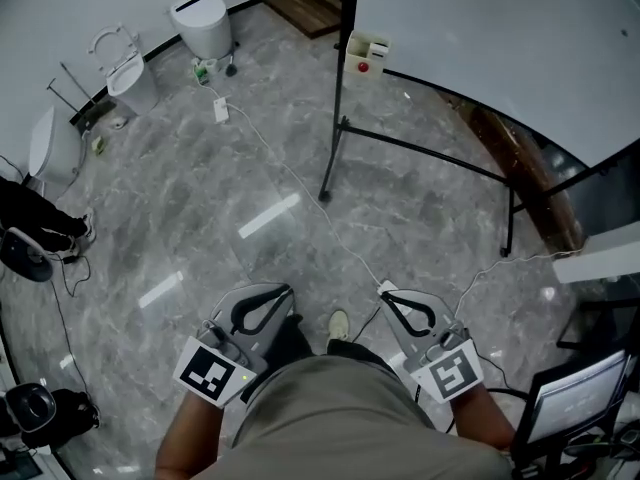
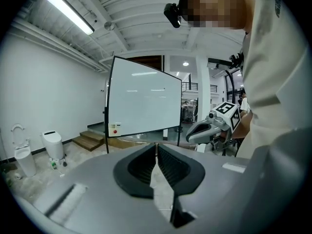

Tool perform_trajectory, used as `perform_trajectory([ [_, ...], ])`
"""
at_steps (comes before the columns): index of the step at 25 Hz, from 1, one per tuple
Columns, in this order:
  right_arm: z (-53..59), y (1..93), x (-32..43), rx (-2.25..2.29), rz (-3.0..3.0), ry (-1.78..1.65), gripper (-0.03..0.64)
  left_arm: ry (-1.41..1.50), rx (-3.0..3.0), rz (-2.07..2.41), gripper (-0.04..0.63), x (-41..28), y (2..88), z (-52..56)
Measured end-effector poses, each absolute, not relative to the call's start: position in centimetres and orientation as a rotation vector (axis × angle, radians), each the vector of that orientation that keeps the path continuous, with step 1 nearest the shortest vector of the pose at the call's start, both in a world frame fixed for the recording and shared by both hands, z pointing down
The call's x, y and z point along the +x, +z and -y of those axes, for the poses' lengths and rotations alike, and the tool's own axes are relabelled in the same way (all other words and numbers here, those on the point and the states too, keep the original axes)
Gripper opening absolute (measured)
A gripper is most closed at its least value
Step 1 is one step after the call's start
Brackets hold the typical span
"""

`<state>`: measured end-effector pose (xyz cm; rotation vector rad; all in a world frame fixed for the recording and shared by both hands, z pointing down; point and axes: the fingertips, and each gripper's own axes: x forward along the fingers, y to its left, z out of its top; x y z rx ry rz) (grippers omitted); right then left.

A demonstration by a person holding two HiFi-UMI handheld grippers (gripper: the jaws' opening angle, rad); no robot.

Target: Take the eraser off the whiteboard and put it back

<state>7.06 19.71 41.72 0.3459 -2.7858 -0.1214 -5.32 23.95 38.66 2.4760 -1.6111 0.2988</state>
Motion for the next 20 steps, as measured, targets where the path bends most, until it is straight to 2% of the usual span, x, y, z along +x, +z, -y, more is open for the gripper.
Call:
perform_trajectory([
  [15, -6.9, 39.6, -6.8, 0.701, 2.695, -0.098, 0.003, 0.324, 2.723, 1.293, 0.021, -19.9, 38.0, -6.2],
  [20, -5.4, 39.9, -9.8, 0.838, 2.655, -0.042, 0.003, 0.366, 2.839, 1.202, 0.055, -23.8, 38.9, -0.5],
])
